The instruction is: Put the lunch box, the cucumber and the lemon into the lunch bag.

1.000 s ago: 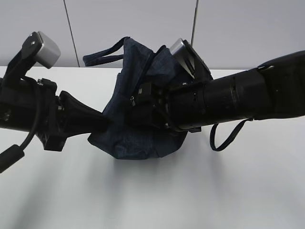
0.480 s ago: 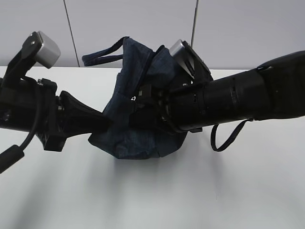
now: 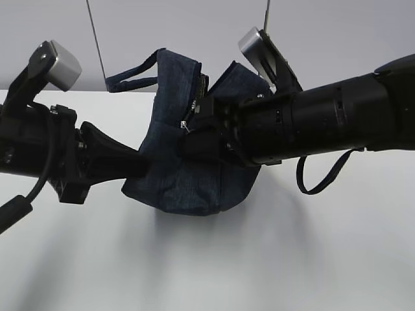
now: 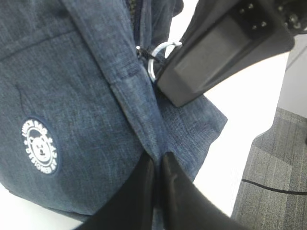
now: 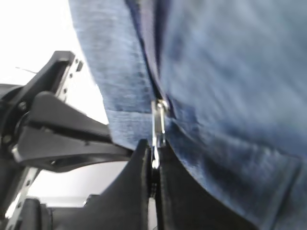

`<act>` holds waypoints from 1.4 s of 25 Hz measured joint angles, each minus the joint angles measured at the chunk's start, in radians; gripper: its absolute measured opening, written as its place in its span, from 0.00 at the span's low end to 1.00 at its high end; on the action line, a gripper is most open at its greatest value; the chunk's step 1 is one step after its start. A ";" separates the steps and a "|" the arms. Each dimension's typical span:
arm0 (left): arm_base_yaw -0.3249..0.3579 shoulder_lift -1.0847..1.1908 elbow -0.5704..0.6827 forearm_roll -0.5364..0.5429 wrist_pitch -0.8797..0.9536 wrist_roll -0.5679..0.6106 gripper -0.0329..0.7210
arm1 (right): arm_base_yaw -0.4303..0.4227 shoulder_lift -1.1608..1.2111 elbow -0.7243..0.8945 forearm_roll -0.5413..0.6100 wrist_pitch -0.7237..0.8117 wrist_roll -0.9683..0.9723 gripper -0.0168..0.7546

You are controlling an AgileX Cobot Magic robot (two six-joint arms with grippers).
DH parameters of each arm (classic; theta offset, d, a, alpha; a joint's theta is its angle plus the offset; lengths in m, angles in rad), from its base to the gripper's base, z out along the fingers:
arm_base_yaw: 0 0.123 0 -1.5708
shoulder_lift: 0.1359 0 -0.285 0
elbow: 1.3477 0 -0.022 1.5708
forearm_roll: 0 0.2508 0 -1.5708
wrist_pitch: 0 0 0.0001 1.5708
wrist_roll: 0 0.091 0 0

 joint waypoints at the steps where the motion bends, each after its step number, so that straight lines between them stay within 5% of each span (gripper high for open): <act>1: 0.000 0.000 0.000 0.004 -0.001 0.000 0.03 | 0.000 -0.002 0.000 0.000 0.011 0.002 0.02; 35: 0.000 0.114 -0.004 0.091 -0.004 -0.015 0.03 | 0.000 -0.027 0.002 0.002 0.082 0.012 0.02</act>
